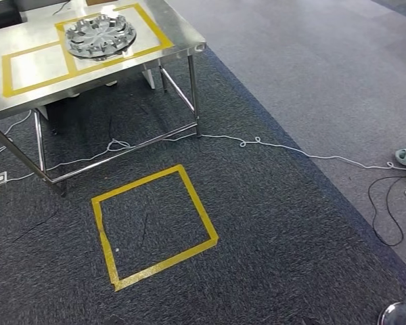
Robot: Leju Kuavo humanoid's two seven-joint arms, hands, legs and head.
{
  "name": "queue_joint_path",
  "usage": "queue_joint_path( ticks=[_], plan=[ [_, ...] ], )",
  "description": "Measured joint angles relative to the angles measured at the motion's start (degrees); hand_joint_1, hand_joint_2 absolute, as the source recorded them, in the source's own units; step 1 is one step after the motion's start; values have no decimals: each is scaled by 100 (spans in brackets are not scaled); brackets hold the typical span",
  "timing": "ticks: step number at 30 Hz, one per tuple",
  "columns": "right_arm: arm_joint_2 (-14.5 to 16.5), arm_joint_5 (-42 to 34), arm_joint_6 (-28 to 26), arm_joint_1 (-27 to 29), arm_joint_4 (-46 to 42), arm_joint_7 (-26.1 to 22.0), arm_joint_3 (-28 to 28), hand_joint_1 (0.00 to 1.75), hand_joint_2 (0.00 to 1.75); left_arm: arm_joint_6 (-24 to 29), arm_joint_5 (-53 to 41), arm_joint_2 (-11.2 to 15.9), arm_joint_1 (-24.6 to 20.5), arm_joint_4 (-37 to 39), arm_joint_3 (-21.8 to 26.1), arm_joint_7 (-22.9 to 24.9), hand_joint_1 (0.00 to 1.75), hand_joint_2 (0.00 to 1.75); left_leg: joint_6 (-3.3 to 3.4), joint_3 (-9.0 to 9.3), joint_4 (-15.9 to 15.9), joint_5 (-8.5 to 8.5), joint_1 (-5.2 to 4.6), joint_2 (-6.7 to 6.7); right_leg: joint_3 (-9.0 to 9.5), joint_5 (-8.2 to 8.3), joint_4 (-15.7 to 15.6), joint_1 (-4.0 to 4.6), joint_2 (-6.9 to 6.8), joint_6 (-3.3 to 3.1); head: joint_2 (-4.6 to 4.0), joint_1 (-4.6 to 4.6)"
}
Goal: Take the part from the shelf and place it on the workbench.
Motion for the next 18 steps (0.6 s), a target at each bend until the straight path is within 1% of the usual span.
queue_joint_path(
  ticks=[1,2,3,4,5,6,7,8,9,10,11,12,13,14,15,16,17,18],
  plan=[
    [1,5,-5,-3,0,3,1,0,0,0,0,0,-2,0,-3,0,0,0,71,234,-446,235,-16,-100,-9,25,-6,-2,78,-1,0,1],
    [7,8,-9,-11,2,4,1,0,0,0,0,10,-3,-1,-5,0,0,0,148,472,-898,433,-46,-235,-21,46,-6,9,151,6,0,5],
    [13,12,-13,-23,3,5,2,0,0,0,0,15,-5,-1,-8,0,0,0,228,664,-1273,574,-78,-357,-48,66,6,19,222,18,-1,-14],
    [18,14,-15,-28,4,6,3,0,0,-1,-1,21,-11,-1,-11,2,0,0,270,769,-1489,634,-99,-436,-82,84,18,27,287,34,0,-27],
    [23,18,-17,-23,6,7,3,0,0,-2,-1,26,-19,-1,-15,4,0,0,277,801,-1572,651,-112,-439,-119,102,29,44,349,59,0,-36],
    [21,24,-19,-7,7,10,4,0,0,-3,-2,19,-28,0,-21,6,0,0,266,803,-1608,671,-100,-390,-166,120,37,49,407,85,0,-52],
    [16,33,-17,19,7,14,4,0,0,-4,-2,15,-38,0,-26,9,0,0,232,796,-1623,691,-80,-330,-207,101,71,51,382,106,0,-42],
    [12,45,-16,36,8,19,4,0,0,-4,-2,11,-40,0,-30,10,0,0,220,792,-1641,717,-65,-277,-280,13,188,51,278,130,-1,-24],
    [7,56,-15,38,8,24,6,0,0,-4,-2,7,-34,0,-32,12,0,0,214,785,-1658,739,-50,-212,-408,-161,448,48,128,158,0,-5],
    [3,67,-13,28,8,26,8,0,0,-5,-2,6,-22,0,-33,15,0,0,213,775,-1662,747,-44,-139,-582,-398,844,41,-48,185,0,17],
    [1,76,-11,13,8,25,11,0,0,-6,-2,5,-4,0,-34,21,0,0,219,764,-1660,747,-44,-60,-793,-646,1318,32,-166,221,0,36],
    [-1,83,-9,3,8,22,15,0,0,-9,-2,4,11,1,-34,31,0,0,219,755,-1658,748,-44,28,-975,-831,1747,19,-226,255,1,42],
    [-3,91,-7,3,8,17,18,0,0,-11,-2,3,19,1,-34,40,0,0,216,749,-1655,748,-44,111,-1065,-906,1999,8,-254,283,0,42],
    [-7,101,-7,12,8,11,19,0,0,-14,-2,2,20,2,-35,48,0,0,209,747,-1652,748,-42,188,-1028,-862,1996,-2,-276,304,1,43],
    [-14,112,-7,22,8,5,20,0,0,-17,-2,0,19,2,-36,52,0,0,196,751,-1648,746,-37,259,-860,-716,1735,-11,-309,321,1,42],
    [-22,123,-8,27,8,-1,20,0,0,-19,-2,-2,17,2,-36,52,0,0,174,760,-1641,738,-31,324,-600,-520,1299,-16,-388,338,0,42],
    [-25,132,-8,22,8,-8,20,0,0,-20,-1,3,17,2,-36,52,0,0,143,764,-1624,720,-40,384,-324,-350,818,-20,-550,360,1,54],
    [-23,137,-7,8,8,-14,22,0,0,-21,-1,5,19,3,-36,54,0,0,114,762,-1595,704,-52,437,-115,-225,447,-22,-659,343,1,62]
  ],
)
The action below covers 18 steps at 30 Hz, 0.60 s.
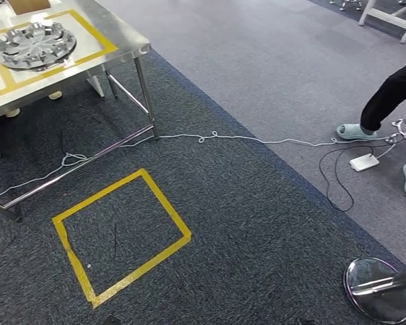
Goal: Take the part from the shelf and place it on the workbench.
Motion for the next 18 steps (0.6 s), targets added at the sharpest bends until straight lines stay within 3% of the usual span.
queue_joint_path(
  ticks=[2,4,5,7,9,10,11,12,13,15,17,18],
  plan=[
    [8,5,0,-20,1,-8,4,0,0,0,1,5,1,1,0,5,0,0,-30,-17,51,-18,-28,88,146,78,-305,2,-83,-75,1,-7],
    [6,12,-2,-7,2,-9,7,0,0,1,1,4,-8,2,-2,11,0,0,-47,-27,86,-53,-15,130,104,95,-295,-2,81,-170,1,-34],
    [3,19,-2,1,2,-8,7,0,0,2,1,3,-12,2,-3,14,0,0,-73,-64,183,-147,1,47,87,107,-295,-9,151,-200,1,-43],
    [1,33,-1,-4,2,-8,9,0,0,2,1,1,-13,2,-4,14,0,0,-146,-318,767,-526,45,-228,50,138,-307,-25,288,-254,-1,-59],
    [-1,44,0,-12,2,-9,19,0,0,2,-1,-3,-1,3,-4,14,0,0,-185,-751,1687,-949,80,-383,11,163,-311,-28,439,-290,-2,-75],
    [-3,48,0,-8,2,-9,25,0,0,2,-1,-5,5,3,-5,15,0,0,-188,-905,1991,-1032,89,-397,1,169,-311,-28,516,-299,-1,-78],
    [-6,51,-1,-1,2,-9,31,0,0,2,-2,-8,9,4,-5,15,0,0,-183,-966,2085,-990,95,-404,-3,175,-311,-28,599,-301,-1,-79],
    [-9,51,-1,3,2,-9,36,0,0,2,-2,-10,10,4,-6,15,0,0,-172,-902,1914,-820,100,-423,0,182,-311,-30,683,-298,-1,-77],
    [-11,52,0,3,2,-9,38,0,0,2,-2,-11,9,4,-7,15,0,0,-155,-733,1536,-570,105,-489,7,188,-312,-36,768,-289,-1,-77],
    [-11,51,1,-8,2,-9,44,0,0,2,-2,-12,11,4,-7,15,0,0,-117,-337,650,-126,126,-818,0,206,-312,-47,933,-253,0,-79],
    [-11,51,1,-12,2,-9,55,0,0,2,-2,-12,3,4,-7,16,0,0,-104,-157,218,-14,141,-1040,-61,234,-310,-59,1076,-190,-1,-81],
    [-11,52,1,-1,2,-9,63,0,0,2,-2,-11,-4,4,-7,16,0,0,-102,-150,177,-27,142,-1012,-94,256,-320,-64,1145,-148,-1,-81]
  ],
)
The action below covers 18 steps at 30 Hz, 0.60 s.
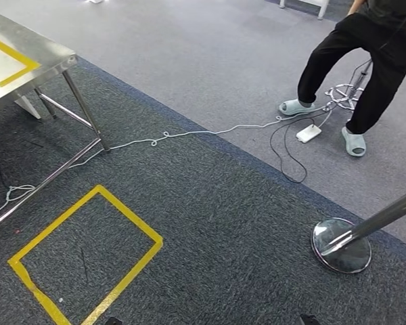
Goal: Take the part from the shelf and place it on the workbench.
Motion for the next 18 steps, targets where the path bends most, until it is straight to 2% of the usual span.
queue_joint_path(
  ticks=[1,2,3,4,5,6,7,8,9,10,12,13,14,16,17,18],
  plan=[
    [-1,3,-1,21,1,0,9,0,0,0,0,-1,-9,0,0,1,0,0,6,2,-25,-4,7,64,-36,10,-4,-7,9,36,-1,3],
    [-3,7,-2,40,1,0,17,0,0,1,0,-3,-12,0,-1,0,0,0,22,1,-43,6,13,132,-82,-25,44,2,-86,65,-1,12],
    [-5,10,-3,47,2,0,22,0,0,2,1,-6,-9,0,-1,-1,0,0,44,6,-61,19,15,209,-170,-133,206,17,-241,84,0,31],
    [-9,14,-4,42,2,-1,26,0,0,3,2,-11,0,0,-1,-1,0,0,65,11,-76,26,14,301,-326,-319,524,35,-433,95,-1,50],
    [-11,15,-4,31,2,-6,29,0,0,5,3,-16,13,0,-1,-1,0,0,82,11,-75,22,-2,392,-531,-549,968,50,-598,105,-1,68],
    [-13,16,-6,23,2,-11,32,0,0,9,3,-21,26,0,-1,-1,0,0,95,12,-75,17,-18,492,-748,-760,1444,53,-680,115,-1,79],
    [-17,16,-10,24,2,-19,34,0,0,13,2,-26,36,0,-1,0,0,0,103,13,-74,13,-33,588,-906,-889,1808,55,-718,121,-1,80],
    [-21,17,-16,35,2,-27,36,0,0,15,-1,-30,39,0,-1,1,0,0,108,17,-73,8,-44,673,-953,-906,1956,57,-737,121,-1,81],
    [-27,17,-23,48,2,-32,35,0,0,17,-4,-33,39,0,-2,1,0,0,110,25,-73,4,-53,748,-868,-808,1838,59,-752,115,-1,82],
    [-33,17,-31,56,2,-38,34,0,0,17,-7,-37,38,0,-2,1,0,0,105,39,-72,-4,-58,817,-658,-627,1480,65,-791,103,-1,84],
    [-40,17,-47,45,2,-48,33,0,0,17,-8,-39,39,0,-2,-1,0,0,70,66,-53,-35,-81,945,-127,-277,559,92,-1047,69,-1,94],
    [-42,16,-53,31,2,-52,34,0,0,17,-8,-40,40,0,-2,-1,0,0,49,71,-36,-49,-98,997,45,-178,246,104,-1147,43,-1,96],
    [-42,16,-60,21,3,-56,36,0,0,17,-7,-39,39,0,-2,-2,0,0,32,71,-20,-59,-115,1045,121,-142,96,114,-1204,20,0,88],
    [-41,15,-71,30,6,-64,37,0,0,12,-7,-40,31,0,-2,-2,0,0,8,68,0,-76,-124,1128,93,-129,82,111,-1087,-30,1,68],
    [-39,15,-78,41,7,-73,37,0,0,9,-7,-40,24,0,-2,-2,0,0,-15,55,40,-130,-113,1079,79,-119,82,101,-1025,-53,1,58],
    [-40,16,-89,44,7,-83,36,0,0,7,-7,-40,19,0,-3,-2,0,0,-44,-1,182,-250,-98,972,66,-104,77,88,-963,-82,1,58]
  ],
)
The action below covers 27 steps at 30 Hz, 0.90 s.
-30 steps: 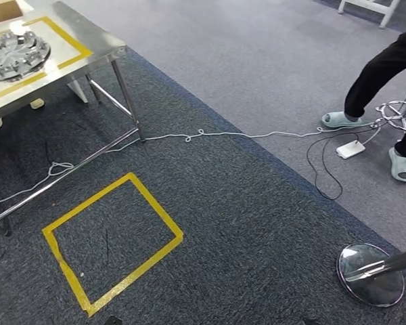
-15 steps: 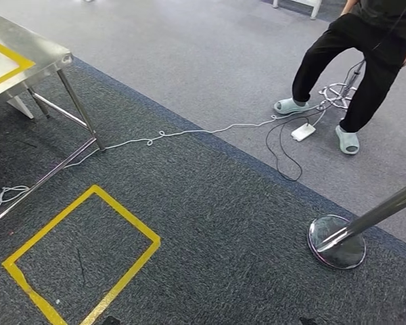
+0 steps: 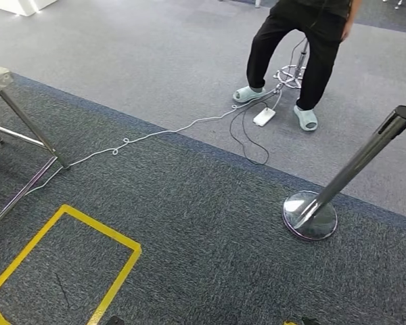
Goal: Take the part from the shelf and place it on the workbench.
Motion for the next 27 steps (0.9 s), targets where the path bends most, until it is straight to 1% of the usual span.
queue_joint_path(
  ticks=[1,2,3,4,5,6,7,8,9,10,11,12,13,14,15,16,17,18,19,20,21,22,23,24,25,26,27],
  plan=[
    [-2,1,-8,-7,0,-14,-1,0,0,-1,0,-1,-3,0,-1,0,0,0,-33,-115,273,-183,18,-138,-13,18,-8,-15,63,-29,0,-8],
    [-4,1,-15,-18,-1,-25,-2,0,0,-1,0,-1,-1,0,-1,0,0,0,-60,-292,675,-409,36,-277,-30,33,-8,-22,128,-52,0,-15],
    [-7,1,-17,-28,-1,-34,-3,0,0,-1,0,-2,4,0,-1,0,0,0,-77,-502,1138,-626,50,-341,-47,44,-9,-25,196,-68,0,-21],
    [-8,0,-16,-30,0,-39,-3,0,0,0,0,-2,7,0,-1,0,0,0,-88,-689,1527,-765,60,-362,-58,53,-9,-27,269,-78,0,-25],
    [-8,-1,-15,-25,1,-41,-3,0,0,1,0,-2,10,0,-1,0,0,0,-92,-801,1739,-789,67,-369,-65,61,-9,-30,344,-81,-1,-24],
    [-7,-1,-14,-18,2,-41,-3,0,0,2,0,-2,10,0,-1,0,0,0,-90,-804,1713,-686,72,-375,-68,69,-9,-36,422,-77,-1,-24],
    [-7,-1,-14,-13,2,-41,-3,0,0,3,0,-2,9,0,-1,0,0,0,-86,-697,1462,-482,78,-399,-67,77,-9,-46,503,-68,-2,-23],
    [-7,-1,-14,-12,3,-43,-3,0,0,4,0,-2,6,0,-1,0,0,0,-81,-517,1064,-232,90,-483,-69,86,-9,-58,582,-54,-2,-23],
    [-7,-1,-14,-17,3,-45,-3,0,0,5,0,-2,4,0,-1,0,0,0,-76,-329,642,-6,107,-644,-81,96,-3,-64,659,-31,-2,-26],
    [-7,-1,-15,-26,3,-46,-3,0,0,5,0,-2,3,0,-1,0,0,0,-71,-183,303,135,127,-791,-106,108,10,-68,733,-3,-2,-26],
    [-7,-1,-15,-31,3,-49,-3,0,0,6,0,-2,-2,0,-1,0,0,0,-64,-96,87,192,140,-910,-146,125,21,-74,802,31,-2,-28],
    [-6,-1,-15,-28,3,-49,-3,0,0,7,0,0,-9,0,-1,0,0,0,-51,-68,-12,191,144,-958,-191,148,23,-81,866,73,-1,-28],
    [-5,-1,-15,-16,4,-50,-3,0,0,8,1,0,-16,0,-1,0,0,0,-31,-62,-57,173,148,-911,-229,174,13,-89,926,115,-1,-25],
    [-5,-1,-14,3,4,-50,-3,0,0,9,1,1,-24,0,-1,0,0,0,-6,-55,-89,172,149,-851,-264,175,16,-92,897,149,0,-24],
    [-5,0,-14,15,5,-49,-3,0,0,10,2,1,-27,0,-1,0,0,0,22,-47,-118,186,151,-790,-316,120,86,-81,781,174,0,-10],
    [-5,1,-14,13,5,-49,-3,0,0,11,2,-2,-23,0,-1,0,0,0,49,-36,-145,202,149,-714,-420,-16,298,-64,621,191,-1,7],
    [-3,4,-13,-1,5,-50,-2,0,0,12,2,-3,-17,0,-1,0,0,0,69,-28,-157,208,138,-630,-584,-217,653,-49,435,199,-1,20],
    [-1,9,-12,-18,5,-52,-1,0,0,13,4,-3,-9,0,-1,0,0,0,83,-27,-158,208,122,-545,-790,-442,1111,-39,313,208,-1,36],
    [1,14,-11,-31,5,-55,0,0,0,14,7,-1,-2,0,0,0,0,0,91,-27,-158,206,108,-452,-987,-624,1554,-37,261,214,-1,39],
    [3,21,-11,-31,5,-56,1,0,0,14,11,2,-1,0,1,0,0,0,96,-27,-157,204,98,-370,-1103,-707,1838,-37,240,216,-1,39],
    [3,27,-11,-23,5,-56,1,0,0,15,17,4,-3,0,1,0,0,0,98,-24,-157,202,93,-300,-1104,-681,1892,-36,228,213,-2,41],
    [3,33,-10,-13,5,-56,0,0,0,15,21,4,-7,0,1,0,0,0,95,-17,-157,197,91,-239,-965,-543,1670,-35,212,207,-2,40],
    [3,40,-10,-8,5,-58,-1,0,0,15,23,3,-11,0,1,0,0,0,84,-6,-155,188,91,-187,-725,-349,1256,-32,162,196,-2,43],
    [5,44,-10,-11,5,-61,-1,0,0,15,23,4,-13,0,1,0,0,0,65,2,-152,175,82,-139,-455,-174,795,-23,56,189,-2,43],
    [9,47,-9,-23,6,-65,-1,0,0,15,21,7,-13,0,1,0,0,0,41,3,-139,163,69,-97,-235,-49,403,-12,-33,170,-1,41],
    [14,49,-9,-34,7,-69,0,0,0,15,20,10,-13,0,1,0,0,0,16,0,-127,159,55,-65,-111,10,171,-1,-102,151,-1,34],
    [19,48,-8,-40,7,-72,1,0,0,15,19,15,-13,0,1,0,0,0,-1,-6,-116,161,41,-35,-73,16,84,10,-124,133,-1,27]
  ],
)
